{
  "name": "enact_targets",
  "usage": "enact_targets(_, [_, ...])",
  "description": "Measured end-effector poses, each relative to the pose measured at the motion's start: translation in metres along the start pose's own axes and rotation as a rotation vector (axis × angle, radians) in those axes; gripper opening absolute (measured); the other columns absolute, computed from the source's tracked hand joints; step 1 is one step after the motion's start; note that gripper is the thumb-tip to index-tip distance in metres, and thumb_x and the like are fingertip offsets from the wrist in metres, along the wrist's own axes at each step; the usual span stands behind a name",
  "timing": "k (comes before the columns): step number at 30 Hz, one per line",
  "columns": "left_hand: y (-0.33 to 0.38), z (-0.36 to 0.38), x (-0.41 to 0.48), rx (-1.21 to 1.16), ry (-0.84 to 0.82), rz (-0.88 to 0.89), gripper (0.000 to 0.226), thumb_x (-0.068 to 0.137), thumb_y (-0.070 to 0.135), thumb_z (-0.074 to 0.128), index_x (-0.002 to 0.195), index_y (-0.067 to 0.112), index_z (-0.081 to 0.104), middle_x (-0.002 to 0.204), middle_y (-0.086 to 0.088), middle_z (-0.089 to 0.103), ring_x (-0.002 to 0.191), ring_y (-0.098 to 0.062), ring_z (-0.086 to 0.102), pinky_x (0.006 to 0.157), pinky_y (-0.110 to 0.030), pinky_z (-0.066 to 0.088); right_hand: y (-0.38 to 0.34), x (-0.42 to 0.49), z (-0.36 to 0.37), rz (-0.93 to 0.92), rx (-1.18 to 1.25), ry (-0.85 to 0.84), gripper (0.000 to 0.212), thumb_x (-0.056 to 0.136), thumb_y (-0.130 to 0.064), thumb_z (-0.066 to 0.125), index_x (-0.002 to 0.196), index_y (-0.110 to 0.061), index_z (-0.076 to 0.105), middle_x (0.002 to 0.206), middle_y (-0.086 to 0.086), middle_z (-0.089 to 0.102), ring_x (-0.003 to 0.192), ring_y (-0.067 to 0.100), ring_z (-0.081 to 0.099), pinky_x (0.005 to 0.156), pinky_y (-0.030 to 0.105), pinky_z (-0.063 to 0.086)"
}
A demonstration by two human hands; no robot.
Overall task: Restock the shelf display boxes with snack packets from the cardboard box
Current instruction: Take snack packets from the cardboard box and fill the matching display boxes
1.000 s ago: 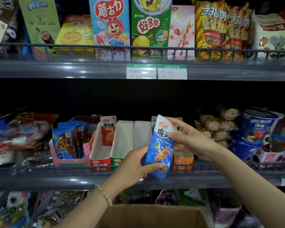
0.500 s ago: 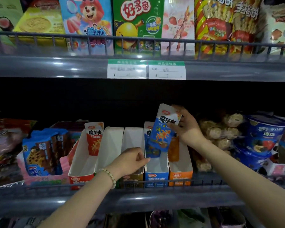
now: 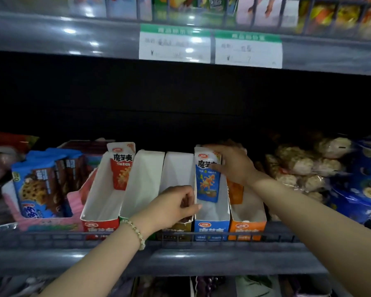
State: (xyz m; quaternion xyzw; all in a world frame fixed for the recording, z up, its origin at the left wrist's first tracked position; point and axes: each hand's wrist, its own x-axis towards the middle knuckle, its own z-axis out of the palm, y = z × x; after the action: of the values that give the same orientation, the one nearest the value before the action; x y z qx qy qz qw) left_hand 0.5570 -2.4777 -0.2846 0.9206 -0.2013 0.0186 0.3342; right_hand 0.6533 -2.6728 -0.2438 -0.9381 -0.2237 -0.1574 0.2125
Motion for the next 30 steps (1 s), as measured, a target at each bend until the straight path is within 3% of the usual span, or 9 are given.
enact_targets(2, [-0.003, 0.0, 0.001, -0.017, -0.004, 0.005, 0.023, 0.089, 0.036, 0.06, 0.074, 0.024, 0.048, 0.067, 0.011, 0.052, 0.06, -0.002, 0.045, 0.058, -0.014, 0.038, 0.003, 0.006, -0.001, 0.02, -0.049, -0.021, 0.063, 0.082, -0.024, 0.071, 0.137, -0.038, 0.043, 0.136, 0.001, 0.052, 0.134, 0.028, 0.036, 0.112, 0.049, 0.027])
enact_targets(8, [-0.001, -0.001, 0.003, 0.007, 0.001, -0.006, 0.023, 0.089, 0.032, 0.061, 0.071, 0.027, 0.047, 0.067, 0.011, 0.053, 0.057, 0.0, 0.046, 0.055, -0.01, 0.038, -0.002, 0.013, -0.004, -0.024, -0.168, -0.017, 0.063, 0.082, -0.024, 0.071, 0.137, -0.038, 0.043, 0.137, 0.001, 0.041, 0.133, 0.027, 0.029, 0.114, 0.043, 0.021])
enact_targets(11, [0.0, 0.0, 0.003, 0.014, 0.007, -0.011, 0.022, 0.089, 0.033, 0.061, 0.072, 0.028, 0.048, 0.068, 0.01, 0.053, 0.059, -0.001, 0.047, 0.057, -0.012, 0.04, 0.002, 0.009, -0.001, -0.008, -0.095, -0.023, 0.065, 0.083, -0.022, 0.07, 0.139, -0.037, 0.041, 0.138, -0.001, 0.045, 0.13, 0.023, 0.038, 0.109, 0.042, 0.034])
enact_targets(14, [0.001, 0.002, -0.001, 0.033, 0.038, -0.007, 0.021, 0.089, 0.036, 0.06, 0.073, 0.029, 0.048, 0.069, 0.011, 0.055, 0.059, 0.0, 0.048, 0.056, -0.01, 0.037, 0.006, 0.003, 0.004, 0.031, -0.013, -0.045, 0.061, 0.089, -0.027, 0.062, 0.143, -0.034, 0.035, 0.138, 0.001, 0.049, 0.126, 0.02, 0.046, 0.1, 0.031, 0.043])
enact_targets(18, [0.005, 0.003, -0.007, 0.091, 0.11, 0.008, 0.02, 0.09, 0.041, 0.058, 0.079, 0.026, 0.051, 0.07, 0.009, 0.06, 0.062, -0.003, 0.055, 0.056, -0.013, 0.041, 0.0, -0.009, 0.001, -0.004, -0.072, -0.079, 0.062, 0.095, -0.038, 0.05, 0.148, -0.036, 0.018, 0.152, -0.002, 0.032, 0.139, 0.02, 0.029, 0.113, 0.038, 0.03])
enact_targets(22, [0.015, -0.002, -0.027, 0.066, 0.136, -0.008, 0.019, 0.091, 0.045, 0.054, 0.098, 0.028, 0.054, 0.084, 0.012, 0.061, 0.075, -0.001, 0.058, 0.07, -0.019, 0.05, -0.022, -0.044, -0.008, 0.001, 0.025, -0.034, 0.058, 0.096, -0.04, 0.047, 0.148, -0.037, 0.02, 0.158, -0.009, 0.014, 0.145, 0.015, 0.014, 0.117, 0.035, 0.018])
enact_targets(26, [0.026, -0.007, -0.066, 0.123, 0.146, 0.027, 0.042, 0.089, 0.052, 0.051, 0.124, 0.028, 0.048, 0.11, 0.019, 0.052, 0.102, 0.0, 0.053, 0.089, -0.023, 0.047, -0.05, -0.106, -0.005, -0.078, 0.12, -0.051, 0.054, 0.097, -0.04, 0.045, 0.146, -0.036, 0.025, 0.157, -0.008, 0.019, 0.144, 0.01, 0.013, 0.119, 0.035, 0.014])
enact_targets(30, [0.021, 0.0, -0.112, 0.216, 0.209, 0.085, 0.047, 0.089, 0.052, 0.051, 0.129, 0.028, 0.047, 0.125, 0.015, 0.05, 0.115, -0.004, 0.047, 0.09, -0.021, 0.042, -0.078, -0.169, 0.009, -0.092, 0.252, -0.138, 0.054, 0.094, -0.047, 0.043, 0.144, -0.042, 0.023, 0.155, -0.018, 0.016, 0.143, 0.001, 0.011, 0.118, 0.028, 0.014])
